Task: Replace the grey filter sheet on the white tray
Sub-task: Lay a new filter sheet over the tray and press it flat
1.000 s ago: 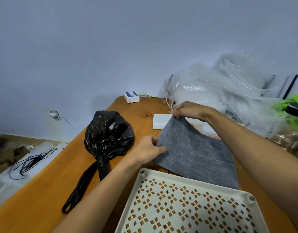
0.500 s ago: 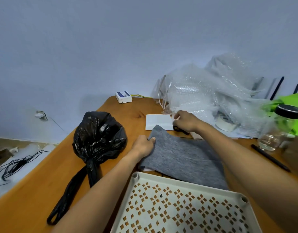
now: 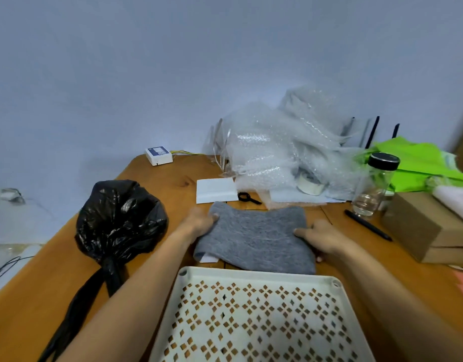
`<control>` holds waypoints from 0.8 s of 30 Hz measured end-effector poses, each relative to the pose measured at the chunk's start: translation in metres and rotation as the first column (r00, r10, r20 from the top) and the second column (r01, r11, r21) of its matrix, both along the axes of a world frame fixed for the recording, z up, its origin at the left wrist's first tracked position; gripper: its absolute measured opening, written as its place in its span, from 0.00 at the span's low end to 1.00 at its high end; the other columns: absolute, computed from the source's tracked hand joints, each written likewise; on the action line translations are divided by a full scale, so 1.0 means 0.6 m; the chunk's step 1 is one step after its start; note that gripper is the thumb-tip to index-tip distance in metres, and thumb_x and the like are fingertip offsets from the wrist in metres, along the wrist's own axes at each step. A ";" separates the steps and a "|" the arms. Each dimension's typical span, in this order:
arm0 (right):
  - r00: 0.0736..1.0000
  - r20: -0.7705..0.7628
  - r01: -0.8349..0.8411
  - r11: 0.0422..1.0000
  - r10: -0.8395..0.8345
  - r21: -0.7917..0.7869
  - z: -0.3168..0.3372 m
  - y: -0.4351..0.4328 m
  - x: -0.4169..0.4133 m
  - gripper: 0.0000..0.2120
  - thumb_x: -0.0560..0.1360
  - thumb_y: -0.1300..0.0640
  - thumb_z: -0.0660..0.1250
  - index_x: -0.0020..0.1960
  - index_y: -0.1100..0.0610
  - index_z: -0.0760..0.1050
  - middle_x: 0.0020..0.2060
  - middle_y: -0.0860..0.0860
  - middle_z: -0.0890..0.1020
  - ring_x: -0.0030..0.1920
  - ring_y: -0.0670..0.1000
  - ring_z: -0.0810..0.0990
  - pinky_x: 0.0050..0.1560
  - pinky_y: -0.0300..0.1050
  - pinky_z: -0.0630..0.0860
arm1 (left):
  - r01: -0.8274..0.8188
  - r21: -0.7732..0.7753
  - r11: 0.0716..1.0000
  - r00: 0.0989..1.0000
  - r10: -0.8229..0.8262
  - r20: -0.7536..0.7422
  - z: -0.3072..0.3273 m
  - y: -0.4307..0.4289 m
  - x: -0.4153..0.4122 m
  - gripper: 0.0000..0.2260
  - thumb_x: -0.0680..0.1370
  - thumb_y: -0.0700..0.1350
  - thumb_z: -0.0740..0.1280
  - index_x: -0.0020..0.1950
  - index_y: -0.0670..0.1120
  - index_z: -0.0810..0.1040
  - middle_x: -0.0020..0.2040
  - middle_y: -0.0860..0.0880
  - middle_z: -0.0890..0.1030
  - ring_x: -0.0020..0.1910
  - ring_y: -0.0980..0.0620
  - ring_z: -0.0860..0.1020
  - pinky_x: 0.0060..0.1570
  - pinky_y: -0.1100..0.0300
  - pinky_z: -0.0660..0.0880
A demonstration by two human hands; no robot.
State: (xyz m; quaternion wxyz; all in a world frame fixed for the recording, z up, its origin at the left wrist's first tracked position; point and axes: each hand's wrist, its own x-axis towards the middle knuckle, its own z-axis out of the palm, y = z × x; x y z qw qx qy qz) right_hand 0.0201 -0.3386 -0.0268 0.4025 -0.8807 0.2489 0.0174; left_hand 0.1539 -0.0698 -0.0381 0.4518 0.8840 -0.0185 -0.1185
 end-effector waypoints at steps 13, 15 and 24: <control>0.869 0.436 0.145 0.963 -0.234 0.228 0.085 0.050 -0.078 0.16 0.84 0.54 0.58 0.50 0.65 0.79 0.45 0.60 0.84 0.42 0.56 0.83 0.39 0.45 0.73 | 0.016 -0.406 0.914 0.976 0.074 0.204 0.096 0.038 -0.108 0.11 0.83 0.52 0.67 0.48 0.45 0.73 0.49 0.42 0.82 0.48 0.43 0.82 0.42 0.53 0.76; 0.879 0.446 0.108 0.982 -0.168 0.157 0.106 0.063 -0.119 0.17 0.84 0.54 0.59 0.47 0.65 0.79 0.39 0.57 0.83 0.36 0.51 0.80 0.32 0.41 0.71 | 0.060 -0.415 0.908 0.986 0.009 0.164 0.117 0.058 -0.143 0.13 0.83 0.51 0.67 0.47 0.41 0.77 0.50 0.36 0.84 0.48 0.37 0.84 0.43 0.52 0.76; 0.925 0.361 0.054 0.984 -0.114 0.171 0.073 0.094 -0.272 0.20 0.85 0.51 0.58 0.48 0.63 0.83 0.43 0.63 0.85 0.42 0.58 0.82 0.40 0.47 0.70 | 0.109 -0.307 0.945 0.994 -0.102 0.041 0.097 0.133 -0.301 0.22 0.83 0.49 0.67 0.75 0.54 0.65 0.56 0.52 0.79 0.50 0.52 0.82 0.42 0.57 0.77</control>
